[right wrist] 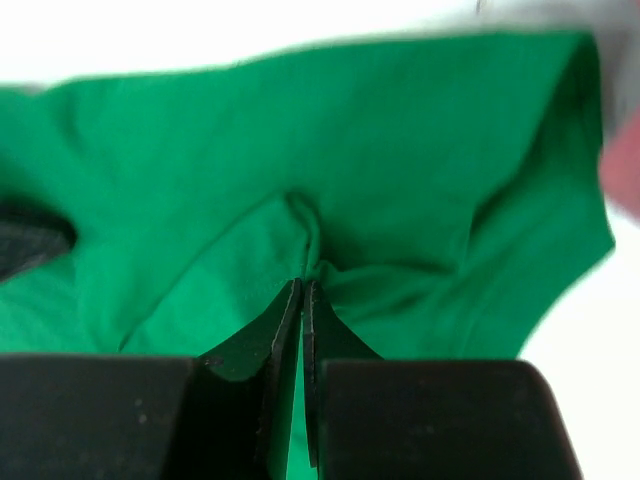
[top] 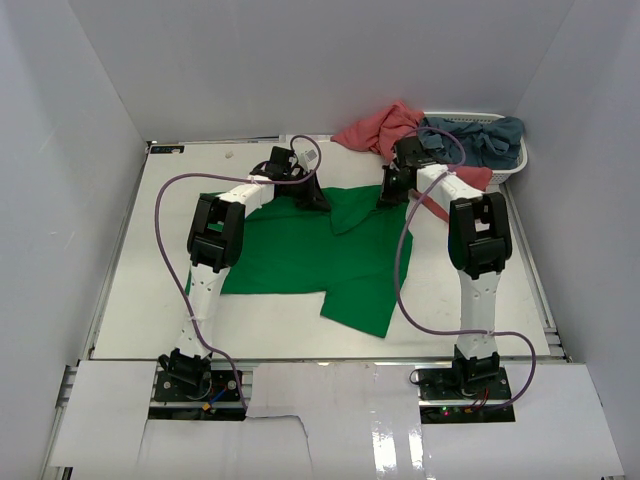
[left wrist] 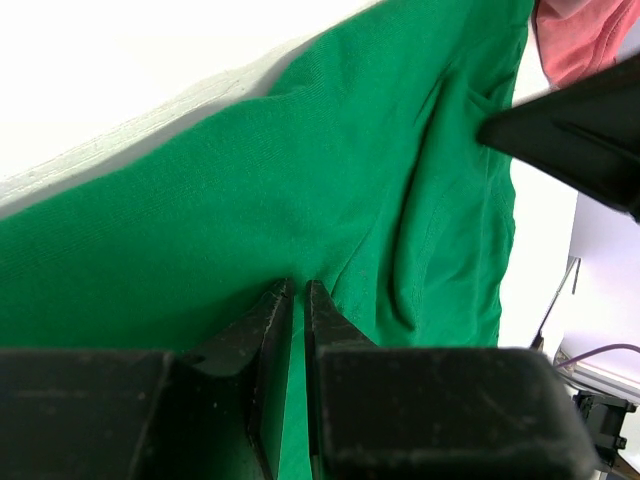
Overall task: Fold and stack the t-shirts
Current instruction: Fold the flattened tshirt in 1/3 of the way
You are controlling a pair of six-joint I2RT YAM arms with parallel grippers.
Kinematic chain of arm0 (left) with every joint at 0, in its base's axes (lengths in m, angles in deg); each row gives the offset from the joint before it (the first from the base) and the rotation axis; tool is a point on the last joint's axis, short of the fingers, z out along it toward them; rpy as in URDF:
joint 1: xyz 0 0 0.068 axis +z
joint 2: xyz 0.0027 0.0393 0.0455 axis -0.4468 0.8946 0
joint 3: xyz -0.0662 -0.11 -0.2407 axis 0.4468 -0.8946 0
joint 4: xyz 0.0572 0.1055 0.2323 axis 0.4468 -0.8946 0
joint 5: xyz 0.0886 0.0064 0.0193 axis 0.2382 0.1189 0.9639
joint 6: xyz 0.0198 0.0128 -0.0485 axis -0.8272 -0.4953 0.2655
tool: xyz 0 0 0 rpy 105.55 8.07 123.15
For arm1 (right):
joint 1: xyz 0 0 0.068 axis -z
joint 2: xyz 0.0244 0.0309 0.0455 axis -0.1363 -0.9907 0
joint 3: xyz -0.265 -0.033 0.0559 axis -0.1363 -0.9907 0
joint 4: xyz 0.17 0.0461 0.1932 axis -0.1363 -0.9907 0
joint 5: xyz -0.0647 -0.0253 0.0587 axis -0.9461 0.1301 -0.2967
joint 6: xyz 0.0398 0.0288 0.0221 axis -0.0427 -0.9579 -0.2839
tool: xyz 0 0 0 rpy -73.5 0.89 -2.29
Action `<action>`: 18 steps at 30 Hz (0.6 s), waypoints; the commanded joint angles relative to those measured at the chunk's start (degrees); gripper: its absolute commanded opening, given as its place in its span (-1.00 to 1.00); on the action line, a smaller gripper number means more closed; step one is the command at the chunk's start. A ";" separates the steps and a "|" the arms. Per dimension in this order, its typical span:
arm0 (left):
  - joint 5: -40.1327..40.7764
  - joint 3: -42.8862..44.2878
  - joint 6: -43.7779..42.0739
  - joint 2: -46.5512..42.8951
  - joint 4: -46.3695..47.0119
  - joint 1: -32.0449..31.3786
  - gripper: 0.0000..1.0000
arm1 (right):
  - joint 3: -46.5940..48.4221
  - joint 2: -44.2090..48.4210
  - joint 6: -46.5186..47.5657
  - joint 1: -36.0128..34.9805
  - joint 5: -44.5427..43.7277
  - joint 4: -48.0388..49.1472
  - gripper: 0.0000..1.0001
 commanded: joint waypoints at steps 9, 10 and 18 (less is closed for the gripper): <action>0.39 -0.68 -1.26 -1.42 -0.05 -0.47 -0.56 | -9.94 11.03 -1.50 0.39 2.27 1.65 -0.85; 0.48 -0.77 -1.26 -1.59 -0.05 -0.47 -0.56 | -10.99 11.64 -1.59 0.39 2.27 1.65 -0.85; 0.39 -0.77 -1.26 -1.85 -0.05 -0.56 -0.56 | -16.01 14.63 -1.86 0.39 2.36 1.91 -0.85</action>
